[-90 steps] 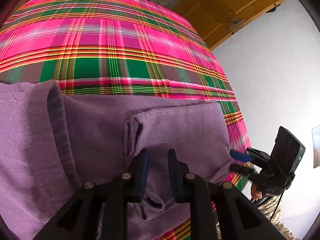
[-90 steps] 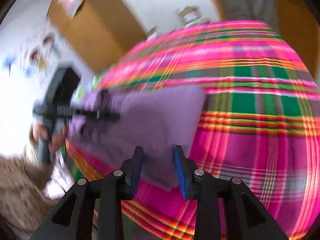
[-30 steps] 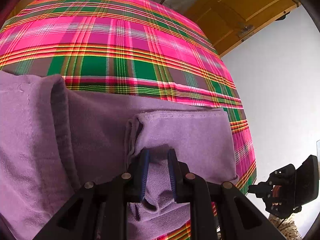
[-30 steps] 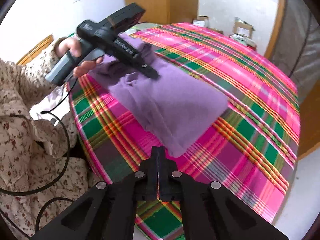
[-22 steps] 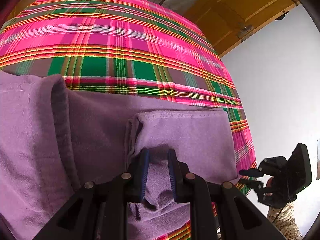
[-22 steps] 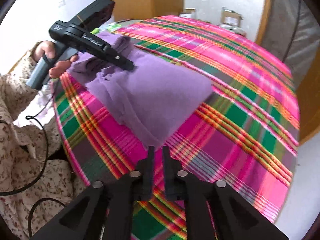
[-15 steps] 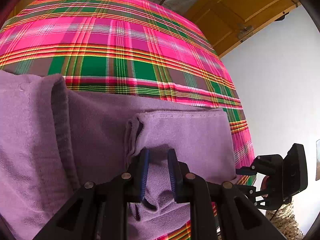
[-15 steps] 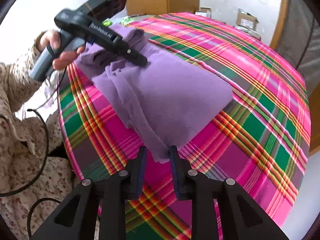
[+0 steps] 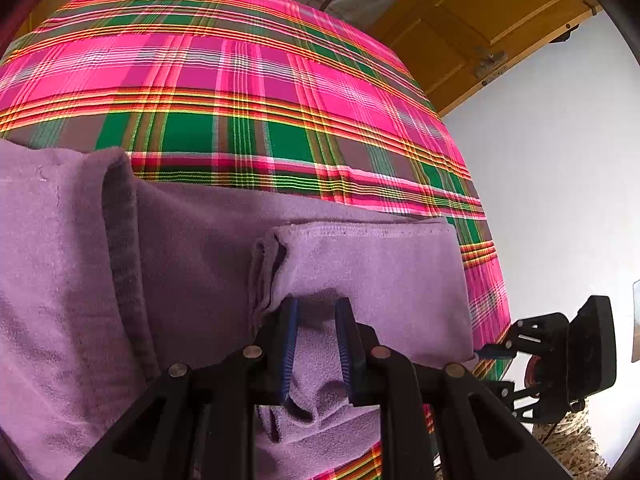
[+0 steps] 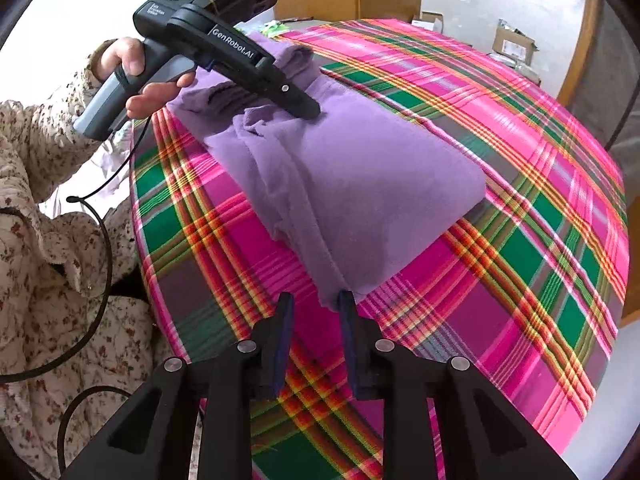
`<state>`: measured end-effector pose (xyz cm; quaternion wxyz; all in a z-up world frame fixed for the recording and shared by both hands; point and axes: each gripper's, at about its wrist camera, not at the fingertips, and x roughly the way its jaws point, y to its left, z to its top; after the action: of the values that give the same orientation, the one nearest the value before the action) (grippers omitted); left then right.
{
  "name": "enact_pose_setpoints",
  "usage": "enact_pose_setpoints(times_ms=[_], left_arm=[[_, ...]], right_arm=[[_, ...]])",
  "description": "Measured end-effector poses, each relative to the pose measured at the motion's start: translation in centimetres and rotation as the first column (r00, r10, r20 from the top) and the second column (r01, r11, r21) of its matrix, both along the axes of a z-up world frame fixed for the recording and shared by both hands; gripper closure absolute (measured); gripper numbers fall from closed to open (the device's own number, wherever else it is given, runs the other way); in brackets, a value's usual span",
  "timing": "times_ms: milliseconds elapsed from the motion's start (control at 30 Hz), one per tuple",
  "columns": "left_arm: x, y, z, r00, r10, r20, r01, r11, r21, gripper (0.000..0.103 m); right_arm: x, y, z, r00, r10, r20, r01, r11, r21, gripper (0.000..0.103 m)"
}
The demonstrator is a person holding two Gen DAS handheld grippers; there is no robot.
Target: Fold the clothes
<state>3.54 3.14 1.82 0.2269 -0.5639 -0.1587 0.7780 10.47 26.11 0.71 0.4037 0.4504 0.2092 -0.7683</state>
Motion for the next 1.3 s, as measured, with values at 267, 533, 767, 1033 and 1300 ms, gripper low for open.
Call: enact_pose_setpoints(times_ms=[267,533,767,1033,1300], left_arm=[[0.1,0.2,0.1,1.000,0.003,-0.005,-0.003,1.000,-0.015,0.083],[0.0,0.1,0.1,1.000,0.007,-0.001,-0.007,1.000,-0.017,0.083],[-0.1,-0.1,0.1,1.000,0.005,0.001,-0.005,1.000,-0.005,0.083],[-0.1,-0.2,0.0,1.000,0.009,0.002,-0.009,1.000,0.006,0.083],[0.0,-0.3,-0.1,1.000,0.010,-0.002,-0.010,1.000,0.011,0.083]], right_arm=[[-1.1,0.4,-0.1,0.999,-0.027,-0.017,0.026,0.999,-0.044,0.080],[-1.3,-0.6,-0.4,1.000,0.014,-0.025,-0.014,1.000,-0.014,0.078],[-0.5,-0.1,-0.6,1.000,0.017,0.011,-0.016,1.000,-0.012,0.087],[1.4,-0.1,-0.4,0.999,0.009,0.034,-0.008,0.999,-0.044,0.097],[2.9,-0.6,1.3,0.998,-0.056,-0.036,0.053,0.994,-0.090,0.098]])
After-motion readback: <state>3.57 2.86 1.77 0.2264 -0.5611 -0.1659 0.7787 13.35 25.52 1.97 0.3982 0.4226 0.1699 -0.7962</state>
